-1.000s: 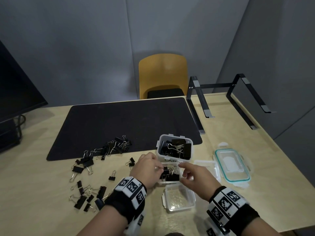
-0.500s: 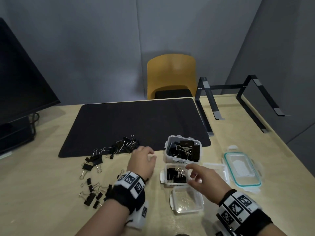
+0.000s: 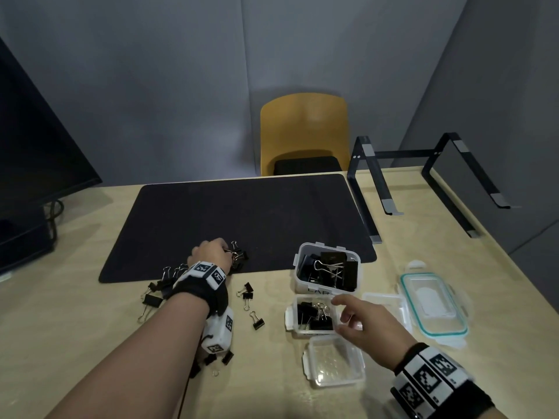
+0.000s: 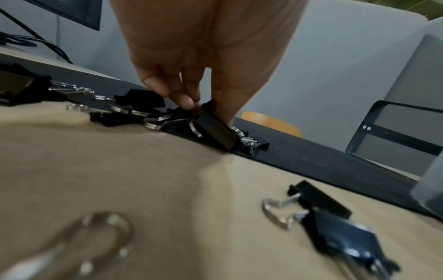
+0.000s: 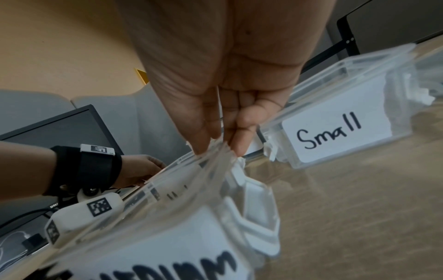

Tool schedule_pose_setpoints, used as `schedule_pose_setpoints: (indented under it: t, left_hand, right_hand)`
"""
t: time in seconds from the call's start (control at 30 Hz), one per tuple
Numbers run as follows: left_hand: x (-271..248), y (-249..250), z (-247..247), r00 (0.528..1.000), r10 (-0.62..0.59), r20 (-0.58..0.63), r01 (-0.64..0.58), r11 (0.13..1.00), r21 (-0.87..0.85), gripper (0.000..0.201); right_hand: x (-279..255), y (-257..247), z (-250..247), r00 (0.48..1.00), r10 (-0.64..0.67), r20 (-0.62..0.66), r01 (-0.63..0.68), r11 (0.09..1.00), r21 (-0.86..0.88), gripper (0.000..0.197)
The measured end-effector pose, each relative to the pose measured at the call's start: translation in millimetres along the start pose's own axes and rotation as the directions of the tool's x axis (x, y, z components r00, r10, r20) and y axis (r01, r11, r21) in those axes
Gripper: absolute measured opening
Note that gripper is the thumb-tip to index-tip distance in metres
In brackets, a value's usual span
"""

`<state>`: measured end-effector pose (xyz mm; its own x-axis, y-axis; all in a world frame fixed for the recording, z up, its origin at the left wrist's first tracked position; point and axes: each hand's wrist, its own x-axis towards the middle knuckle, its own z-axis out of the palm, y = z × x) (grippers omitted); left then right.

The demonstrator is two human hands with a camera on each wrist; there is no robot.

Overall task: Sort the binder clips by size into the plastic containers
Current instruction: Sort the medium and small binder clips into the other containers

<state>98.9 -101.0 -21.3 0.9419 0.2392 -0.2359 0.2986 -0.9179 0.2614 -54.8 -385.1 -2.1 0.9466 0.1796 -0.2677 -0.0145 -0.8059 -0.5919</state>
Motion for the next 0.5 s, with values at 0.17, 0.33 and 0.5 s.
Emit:
schedule_pose_setpoints:
  t: [0.17, 0.33, 0.5]
  left_hand:
    - [-0.3, -0.9, -4.7, 1.0, -0.004, -0.02, 0.003, 0.999, -0.045, 0.006]
    - [-16.7, -0.8, -8.9, 0.979, 0.08, -0.189, -0.107, 0.985, -0.137, 0.013]
    - [-44.8, 7.9, -17.4, 0.937, 0.184, -0.298, -0.273, 0.917, -0.292, 0.017]
  right_hand:
    - [0.4, -0.3, 0.2, 1.0, -0.004, -0.005, 0.004, 1.0, 0.009, 0.037]
    - [0.2, -0.5, 0.2, 1.0, -0.01, -0.008, 0.01, 1.0, 0.0, 0.039]
    - [-0.2, -1.2, 0.2, 1.0, -0.014, -0.013, 0.014, 1.0, 0.0, 0.038]
